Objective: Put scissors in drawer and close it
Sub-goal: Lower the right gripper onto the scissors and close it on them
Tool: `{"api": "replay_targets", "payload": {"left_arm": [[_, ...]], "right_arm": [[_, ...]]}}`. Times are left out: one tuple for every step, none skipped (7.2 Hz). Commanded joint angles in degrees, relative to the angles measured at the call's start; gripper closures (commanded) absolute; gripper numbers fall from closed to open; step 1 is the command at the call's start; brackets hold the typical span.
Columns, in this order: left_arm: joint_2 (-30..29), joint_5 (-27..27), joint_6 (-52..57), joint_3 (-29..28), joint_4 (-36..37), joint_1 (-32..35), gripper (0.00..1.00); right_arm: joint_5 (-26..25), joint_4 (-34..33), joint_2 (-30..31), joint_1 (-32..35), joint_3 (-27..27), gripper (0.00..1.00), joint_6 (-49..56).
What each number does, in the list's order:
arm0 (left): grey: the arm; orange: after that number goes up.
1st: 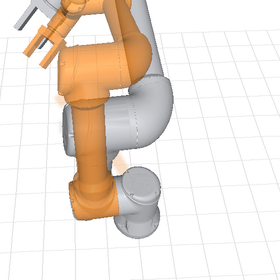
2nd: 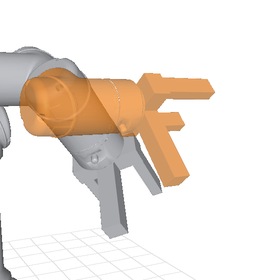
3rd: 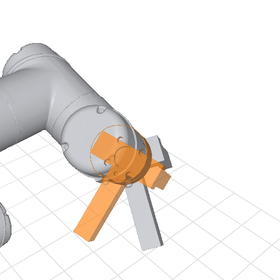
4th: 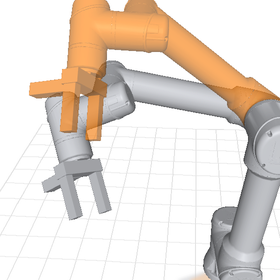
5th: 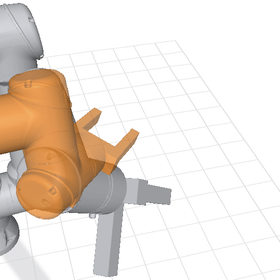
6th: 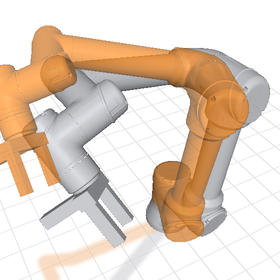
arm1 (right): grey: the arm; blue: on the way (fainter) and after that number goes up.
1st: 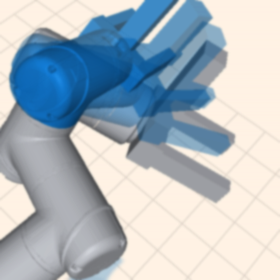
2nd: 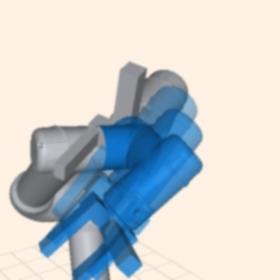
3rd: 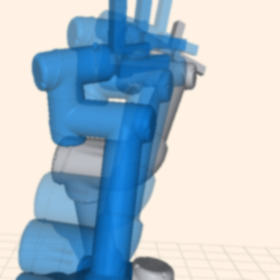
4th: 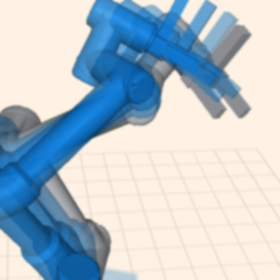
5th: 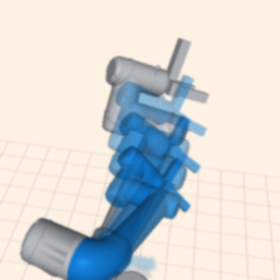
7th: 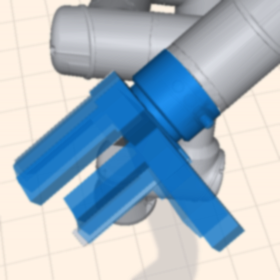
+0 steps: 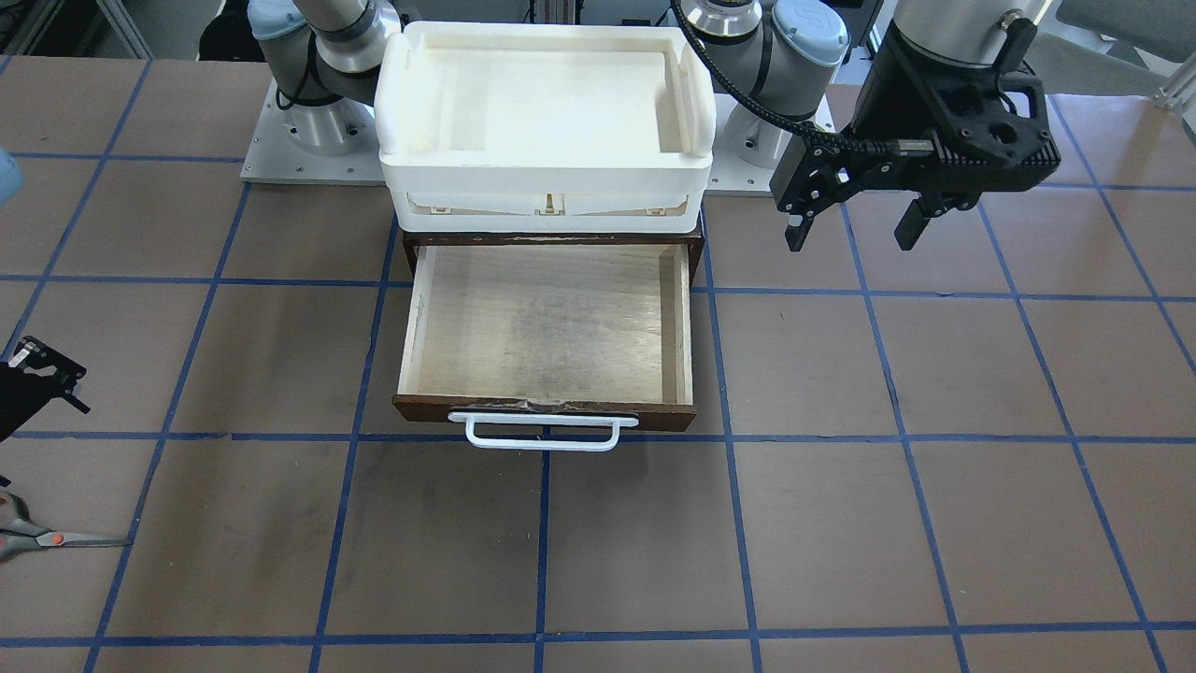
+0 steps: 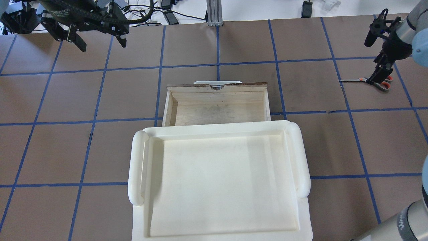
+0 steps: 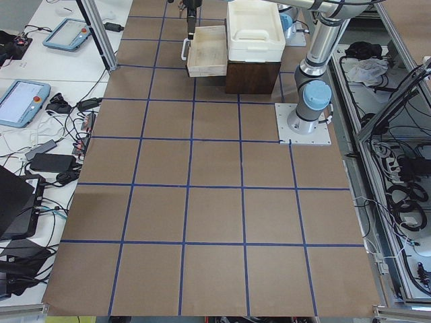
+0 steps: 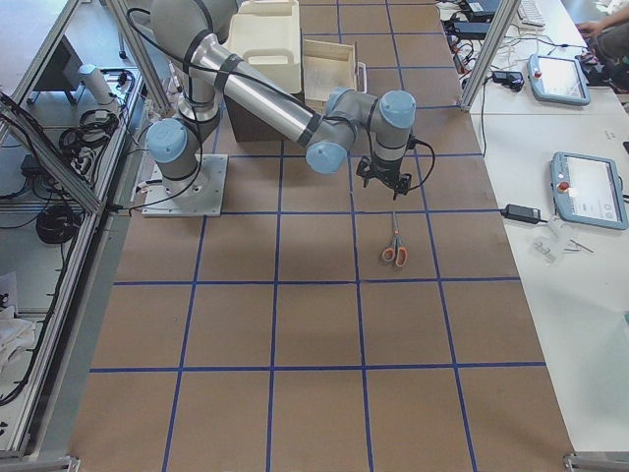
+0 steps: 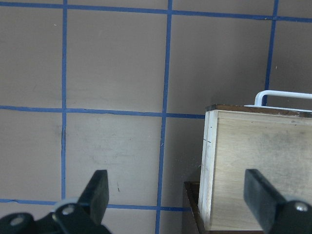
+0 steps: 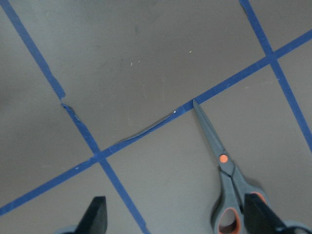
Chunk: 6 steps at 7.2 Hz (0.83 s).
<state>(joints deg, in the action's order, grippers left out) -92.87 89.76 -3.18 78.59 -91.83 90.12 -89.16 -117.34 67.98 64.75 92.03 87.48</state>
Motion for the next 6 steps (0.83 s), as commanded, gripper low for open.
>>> {"api": "replay_targets", "payload": {"left_arm": [[1.3, -0.1, 0.4, 1.4, 0.1, 0.1, 0.0], [1.7, 0.1, 0.4, 1.7, 0.1, 0.1, 0.0], [2.3, 0.2, 0.5, 2.7, 0.1, 0.1, 0.0], [2.9, 0.3, 0.5, 3.5, 0.1, 0.1, 0.0], [3.1, 0.2, 0.5, 3.7, 0.1, 0.1, 0.0], [3.2, 0.1, 0.5, 3.7, 0.1, 0.1, 0.0]], "right_arm": [[-0.7, -1.0, -6.2, -0.1, -5.4, 0.0, 11.8], [-0.6, -1.0, -8.4, -1.0, -7.3, 0.0, 17.2], [-0.6, -1.0, -9.5, -1.8, -7.8, 0.0, 19.0], [-0.5, -3.6, -10.1, -1.8, -8.4, 0.0, 26.4], [-0.6, -5.1, -11.7, -1.8, -8.5, 0.0, 28.6], [-0.5, -5.4, -12.5, -1.9, -8.5, 0.0, 31.0]]}}
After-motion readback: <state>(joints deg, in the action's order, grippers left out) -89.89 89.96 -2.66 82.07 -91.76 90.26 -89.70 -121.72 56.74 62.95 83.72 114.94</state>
